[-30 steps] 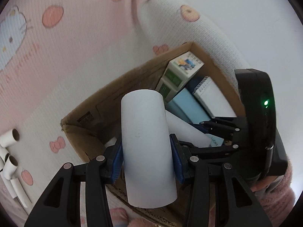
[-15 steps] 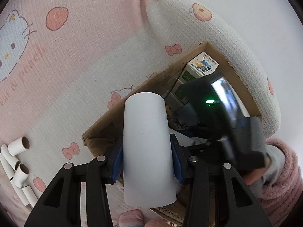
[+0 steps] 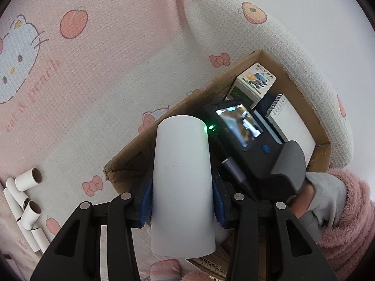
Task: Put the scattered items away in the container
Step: 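Lower the right tool's tube into the box and open the right tool, then lower the left tool's tube beside the other tubes and open the left tool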
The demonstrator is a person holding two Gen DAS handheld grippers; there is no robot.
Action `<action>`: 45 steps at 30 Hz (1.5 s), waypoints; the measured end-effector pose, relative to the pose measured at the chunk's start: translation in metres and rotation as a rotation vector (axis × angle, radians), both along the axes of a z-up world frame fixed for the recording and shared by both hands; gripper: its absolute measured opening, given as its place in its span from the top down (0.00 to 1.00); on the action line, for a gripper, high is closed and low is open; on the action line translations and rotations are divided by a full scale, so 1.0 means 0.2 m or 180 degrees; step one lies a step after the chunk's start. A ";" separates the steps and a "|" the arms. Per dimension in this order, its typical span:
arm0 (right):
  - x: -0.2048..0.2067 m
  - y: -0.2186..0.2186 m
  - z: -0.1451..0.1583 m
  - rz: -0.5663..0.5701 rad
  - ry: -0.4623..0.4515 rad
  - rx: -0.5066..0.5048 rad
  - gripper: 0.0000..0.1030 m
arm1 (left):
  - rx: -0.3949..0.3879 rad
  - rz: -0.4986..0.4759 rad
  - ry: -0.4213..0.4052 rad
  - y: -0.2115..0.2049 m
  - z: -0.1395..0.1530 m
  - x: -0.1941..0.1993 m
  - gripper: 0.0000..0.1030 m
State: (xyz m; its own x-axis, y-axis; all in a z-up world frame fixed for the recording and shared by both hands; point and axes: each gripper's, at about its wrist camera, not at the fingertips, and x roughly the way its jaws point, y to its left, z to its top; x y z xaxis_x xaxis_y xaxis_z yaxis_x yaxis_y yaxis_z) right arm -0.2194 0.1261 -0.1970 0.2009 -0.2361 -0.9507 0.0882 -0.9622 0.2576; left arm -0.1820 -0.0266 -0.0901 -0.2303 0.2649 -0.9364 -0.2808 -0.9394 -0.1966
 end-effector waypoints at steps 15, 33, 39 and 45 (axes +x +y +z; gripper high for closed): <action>0.11 -0.06 0.01 0.0198 -0.0020 0.0249 0.65 | -0.0035 0.0021 0.0012 0.00 0.01 0.01 0.55; 0.26 -0.12 0.31 0.0358 0.0641 0.0682 0.76 | -0.0179 0.0028 0.0092 0.04 0.05 0.04 0.55; 0.33 -0.12 0.46 0.0377 0.0934 0.0628 0.76 | -0.0357 -0.0006 0.0153 0.12 0.09 0.07 0.55; 0.37 -0.09 0.54 0.0312 0.1130 0.0615 0.76 | -0.0400 0.0047 0.0051 0.22 0.07 0.09 0.55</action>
State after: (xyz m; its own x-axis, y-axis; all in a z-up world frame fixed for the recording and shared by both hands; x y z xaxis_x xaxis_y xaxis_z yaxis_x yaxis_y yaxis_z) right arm -0.1456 0.1085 -0.0883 -0.1349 -0.0426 -0.9899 0.2327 -0.9725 0.0102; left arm -0.1648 0.0169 -0.0770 -0.2485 0.1420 -0.9582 -0.2689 -0.9604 -0.0726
